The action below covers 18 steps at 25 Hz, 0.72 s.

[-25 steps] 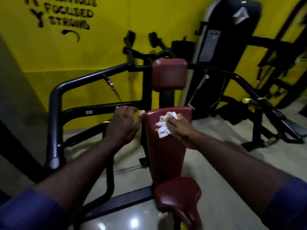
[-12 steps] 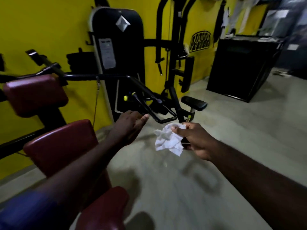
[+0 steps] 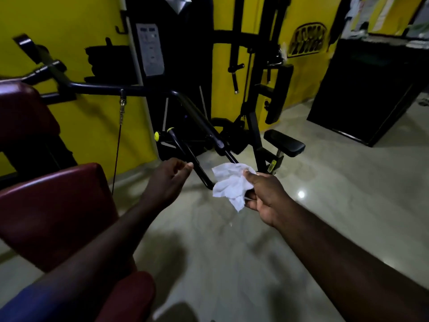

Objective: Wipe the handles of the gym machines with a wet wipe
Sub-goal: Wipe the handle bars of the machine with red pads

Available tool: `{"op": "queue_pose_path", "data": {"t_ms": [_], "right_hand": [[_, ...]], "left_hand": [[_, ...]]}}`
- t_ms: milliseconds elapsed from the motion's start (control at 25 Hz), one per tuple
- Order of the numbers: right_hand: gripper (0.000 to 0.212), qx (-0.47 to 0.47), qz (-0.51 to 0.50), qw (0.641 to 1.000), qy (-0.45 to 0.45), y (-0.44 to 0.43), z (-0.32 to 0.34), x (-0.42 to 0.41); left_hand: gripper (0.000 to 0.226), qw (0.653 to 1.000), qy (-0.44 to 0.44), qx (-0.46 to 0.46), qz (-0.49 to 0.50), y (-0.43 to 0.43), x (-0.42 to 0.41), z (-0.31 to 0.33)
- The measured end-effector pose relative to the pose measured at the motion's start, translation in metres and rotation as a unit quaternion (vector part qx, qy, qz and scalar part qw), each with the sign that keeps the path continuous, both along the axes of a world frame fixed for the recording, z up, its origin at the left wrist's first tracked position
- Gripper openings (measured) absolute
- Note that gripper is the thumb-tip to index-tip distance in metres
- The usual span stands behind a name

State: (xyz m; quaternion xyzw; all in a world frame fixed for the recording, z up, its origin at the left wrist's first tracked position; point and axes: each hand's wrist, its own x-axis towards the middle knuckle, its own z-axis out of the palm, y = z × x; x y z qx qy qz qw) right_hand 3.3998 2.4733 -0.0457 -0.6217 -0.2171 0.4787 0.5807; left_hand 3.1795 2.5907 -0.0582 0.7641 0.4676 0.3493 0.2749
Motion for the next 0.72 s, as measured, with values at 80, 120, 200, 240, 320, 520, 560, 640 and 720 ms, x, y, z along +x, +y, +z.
{"op": "queue_pose_path", "data": {"t_ms": [80,120,200,240,320,520,560,640,720], "right_hand": [[0.026,0.0,0.004,1.0,-0.023,0.056,0.008,0.0],[0.025,0.024,-0.014,0.998,-0.057,0.081,0.012,-0.002],[0.028,0.106,-0.037,0.972,-0.207,0.137,0.021,-0.01],[0.027,0.144,-0.015,0.948,-0.283,0.162,0.026,-0.018],[0.029,0.201,0.103,0.901,-0.369,0.196,0.028,-0.042],[0.083,0.193,0.269,0.826,-0.456,0.207,-0.002,-0.064],[0.081,0.21,0.269,0.842,-0.418,0.204,-0.008,-0.059],[0.05,0.264,0.253,0.86,-0.357,0.215,-0.015,-0.047],[0.026,0.312,0.241,0.824,-0.408,0.242,-0.015,-0.047]], "left_hand": [[0.024,0.996,-0.059,-0.02,0.058,0.028,0.003,-0.002],[0.02,0.993,-0.084,-0.027,0.083,0.037,0.005,-0.002],[0.016,0.984,-0.119,-0.034,0.124,0.059,0.007,-0.006],[0.014,0.98,-0.134,-0.038,0.143,0.068,0.006,-0.009],[0.008,0.973,-0.152,-0.048,0.167,0.081,0.001,-0.012],[0.01,0.964,-0.163,-0.067,0.2,0.097,-0.008,-0.02],[0.011,0.959,-0.174,-0.074,0.211,0.098,-0.009,-0.021],[0.013,0.947,-0.2,-0.084,0.235,0.103,-0.008,-0.027],[0.02,0.934,-0.221,-0.092,0.264,0.106,-0.005,-0.031]]}}
